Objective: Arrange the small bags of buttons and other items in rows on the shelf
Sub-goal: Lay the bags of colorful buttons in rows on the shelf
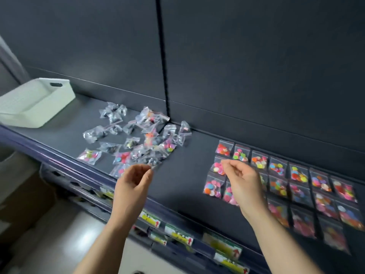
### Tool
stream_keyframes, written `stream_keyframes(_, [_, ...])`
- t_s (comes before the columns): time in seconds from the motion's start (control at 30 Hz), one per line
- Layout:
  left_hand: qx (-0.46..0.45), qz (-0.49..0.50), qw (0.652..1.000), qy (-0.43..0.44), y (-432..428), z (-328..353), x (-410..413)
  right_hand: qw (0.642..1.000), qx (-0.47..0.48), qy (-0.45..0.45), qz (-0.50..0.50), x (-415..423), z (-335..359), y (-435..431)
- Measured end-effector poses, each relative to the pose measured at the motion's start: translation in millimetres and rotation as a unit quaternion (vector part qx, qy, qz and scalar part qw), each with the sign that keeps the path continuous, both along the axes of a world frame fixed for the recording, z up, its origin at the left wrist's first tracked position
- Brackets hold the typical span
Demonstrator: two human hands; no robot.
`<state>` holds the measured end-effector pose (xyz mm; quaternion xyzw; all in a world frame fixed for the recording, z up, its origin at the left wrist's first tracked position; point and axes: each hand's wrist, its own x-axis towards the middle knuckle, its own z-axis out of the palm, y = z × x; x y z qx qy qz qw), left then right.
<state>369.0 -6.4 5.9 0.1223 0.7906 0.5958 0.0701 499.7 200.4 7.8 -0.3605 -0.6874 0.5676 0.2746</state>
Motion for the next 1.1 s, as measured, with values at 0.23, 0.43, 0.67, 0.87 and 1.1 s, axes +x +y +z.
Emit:
stream_keyframes(0.23, [-0.055, 0.067, 0.996, 0.020, -97.6, 1.3, -108.4, 0.998, -0.006, -0.006, 0.066, -124.8, 0.9, -88.6])
stream_keyframes(0.43, [-0.268, -0.041, 0.956, 0.112, -135.7, -14.9, -216.2, 0.987, 0.053, -0.058, 0.141, -195.3, 1.1, -142.6])
stream_keyframes(0.67, [-0.352, -0.187, 0.903, 0.159, -130.5, -28.5, -263.2, 0.924, 0.193, -0.251, 0.216, -245.2, -21.2, -146.1])
stream_keyframes(0.87, [-0.219, -0.192, 0.952, 0.092, -136.0, -22.4, -266.3, 0.896, 0.233, -0.302, 0.230, -258.0, -22.2, -143.8])
stream_keyframes(1.1, [-0.019, -0.227, 0.966, -0.121, -112.5, -8.5, -241.1, 0.982, -0.023, -0.133, 0.133, -236.8, 2.0, -135.8])
